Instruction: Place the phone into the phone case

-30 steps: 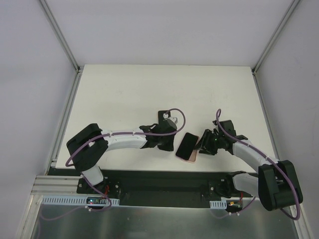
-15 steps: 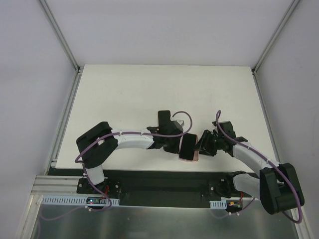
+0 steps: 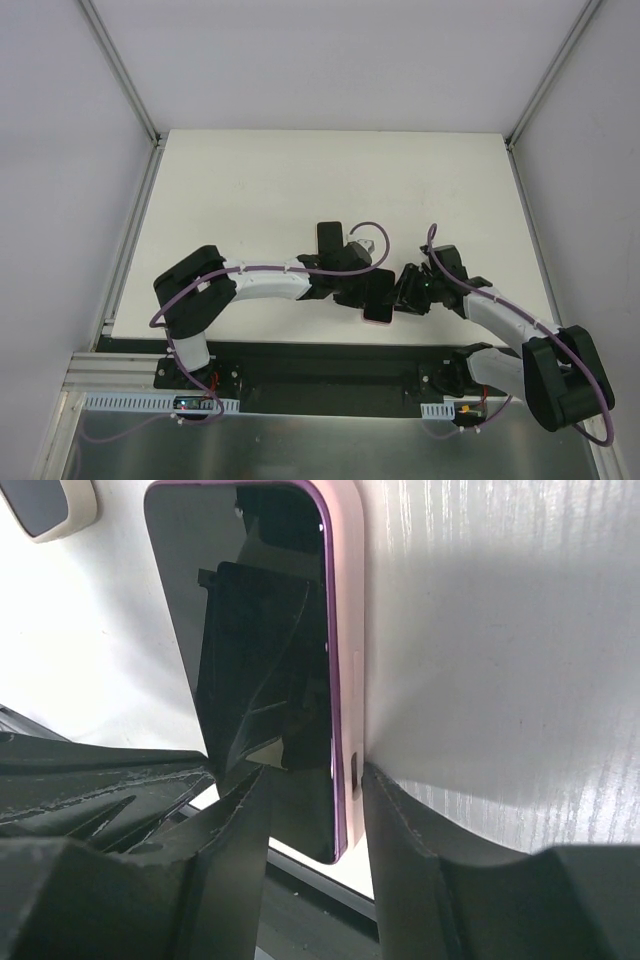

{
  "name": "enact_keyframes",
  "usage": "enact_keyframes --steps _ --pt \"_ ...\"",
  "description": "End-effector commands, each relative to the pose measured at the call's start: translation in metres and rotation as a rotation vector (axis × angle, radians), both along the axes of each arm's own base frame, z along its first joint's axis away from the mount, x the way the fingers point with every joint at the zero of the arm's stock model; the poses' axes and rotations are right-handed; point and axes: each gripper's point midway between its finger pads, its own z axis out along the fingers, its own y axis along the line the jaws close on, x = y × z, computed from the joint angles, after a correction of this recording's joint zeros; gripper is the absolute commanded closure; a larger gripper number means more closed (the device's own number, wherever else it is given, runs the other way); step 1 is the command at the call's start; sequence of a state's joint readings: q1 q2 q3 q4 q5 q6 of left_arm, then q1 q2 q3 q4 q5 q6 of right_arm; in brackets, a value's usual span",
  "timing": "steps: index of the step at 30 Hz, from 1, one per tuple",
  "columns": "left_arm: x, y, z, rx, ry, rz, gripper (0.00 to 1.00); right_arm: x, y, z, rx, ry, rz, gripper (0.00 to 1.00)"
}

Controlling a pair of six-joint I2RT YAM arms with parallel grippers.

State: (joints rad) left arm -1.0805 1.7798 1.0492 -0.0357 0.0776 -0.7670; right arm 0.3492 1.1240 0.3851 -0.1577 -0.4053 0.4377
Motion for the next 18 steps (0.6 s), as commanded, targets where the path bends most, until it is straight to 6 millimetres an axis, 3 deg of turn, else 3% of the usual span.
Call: enact_keyframes --steps 1,4,5,8,11,18 --pt "-0.002 -0.009 0.013 -0.048 -0.006 0.016 0.94 -0.003 -0.001 -0.005 -0.025 0.002 -0.008 0.58" --pt "0.002 0.004 0.014 -0.034 -0.031 0.067 0.9 -0.003 -0.007 -0.011 -0.066 0.002 -0.003 0.6" --pt "0.003 0.007 0.02 -0.045 -0.046 0.076 0.8 -0.003 -0.009 -0.013 -0.078 0.003 0.003 0.6" --pt "0.009 0.019 0.026 -0.036 -0.091 0.102 0.63 -0.002 -0.008 -0.017 -0.089 0.009 0.029 0.67" --pt "0.017 0.029 0.029 -0.043 -0.086 0.117 0.55 -0.004 -0.003 -0.02 -0.093 0.024 0.08 0.69" --pt "0.026 0.039 0.039 -0.07 -0.099 0.07 0.51 -0.016 0.011 -0.026 -0.12 0.034 0.227 0.71"
